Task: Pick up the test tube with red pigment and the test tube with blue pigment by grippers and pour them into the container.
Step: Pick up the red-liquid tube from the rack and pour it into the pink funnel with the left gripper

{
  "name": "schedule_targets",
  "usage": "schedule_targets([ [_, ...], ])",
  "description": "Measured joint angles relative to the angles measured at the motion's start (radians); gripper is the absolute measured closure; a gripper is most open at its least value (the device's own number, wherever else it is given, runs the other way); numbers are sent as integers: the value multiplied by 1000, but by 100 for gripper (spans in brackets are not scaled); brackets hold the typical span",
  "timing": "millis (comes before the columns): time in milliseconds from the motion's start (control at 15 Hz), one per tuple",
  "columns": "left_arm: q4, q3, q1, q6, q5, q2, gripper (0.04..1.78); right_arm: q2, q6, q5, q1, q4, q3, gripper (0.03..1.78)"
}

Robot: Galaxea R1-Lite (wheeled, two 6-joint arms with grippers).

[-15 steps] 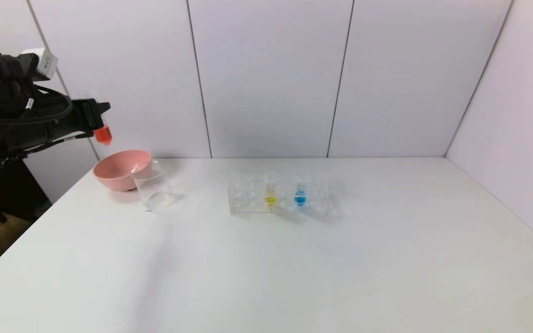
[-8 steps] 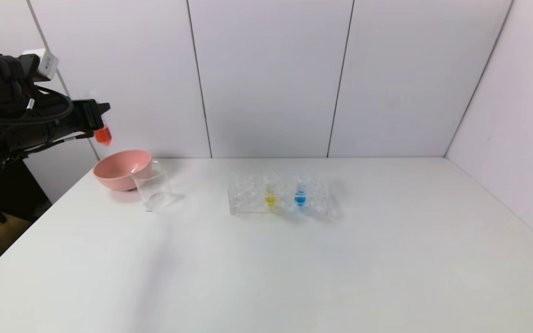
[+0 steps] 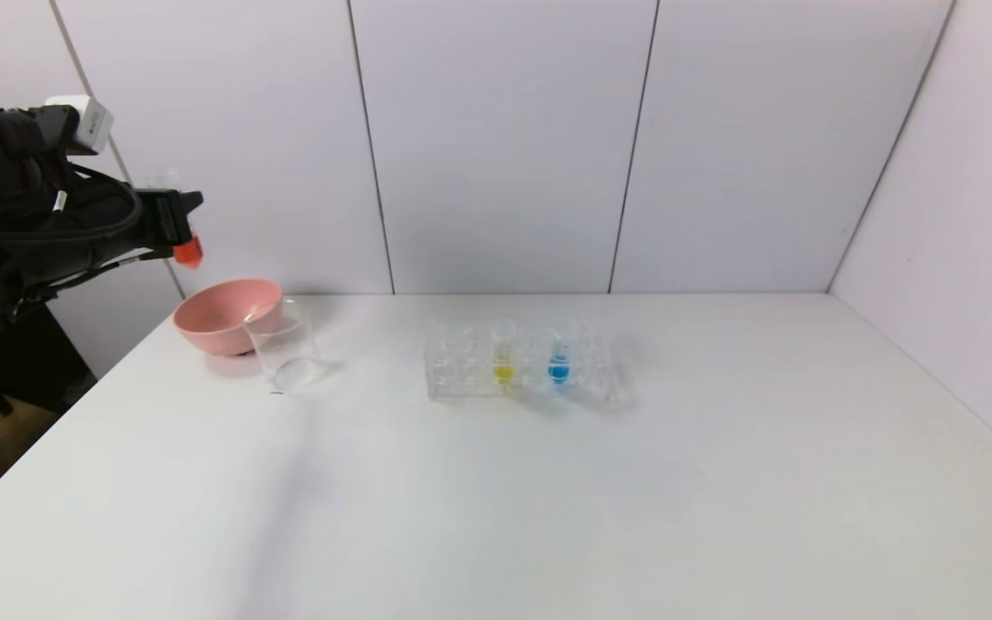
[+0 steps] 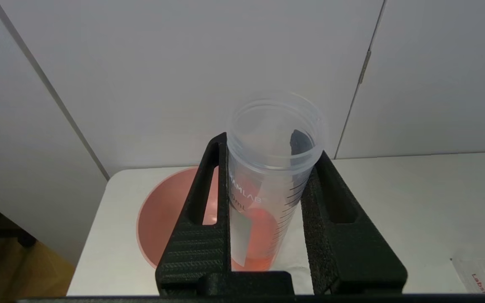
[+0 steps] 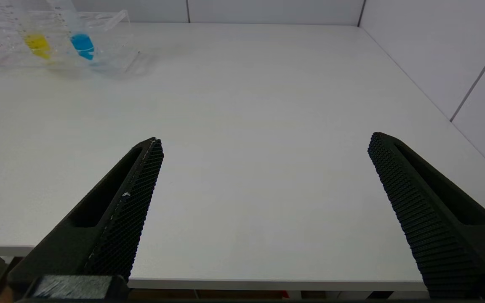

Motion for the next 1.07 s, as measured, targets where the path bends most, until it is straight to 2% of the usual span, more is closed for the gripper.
schedule_targets([
  [467, 0, 32, 26, 10, -11, 2, 132, 0, 0, 0, 0, 0, 0, 4],
  [800, 27, 30, 100, 130, -185, 3, 132, 0, 0, 0, 0, 0, 0, 4],
  [1067, 127, -6, 146, 268, -316, 9, 132, 0, 0, 0, 0, 0, 0, 4],
])
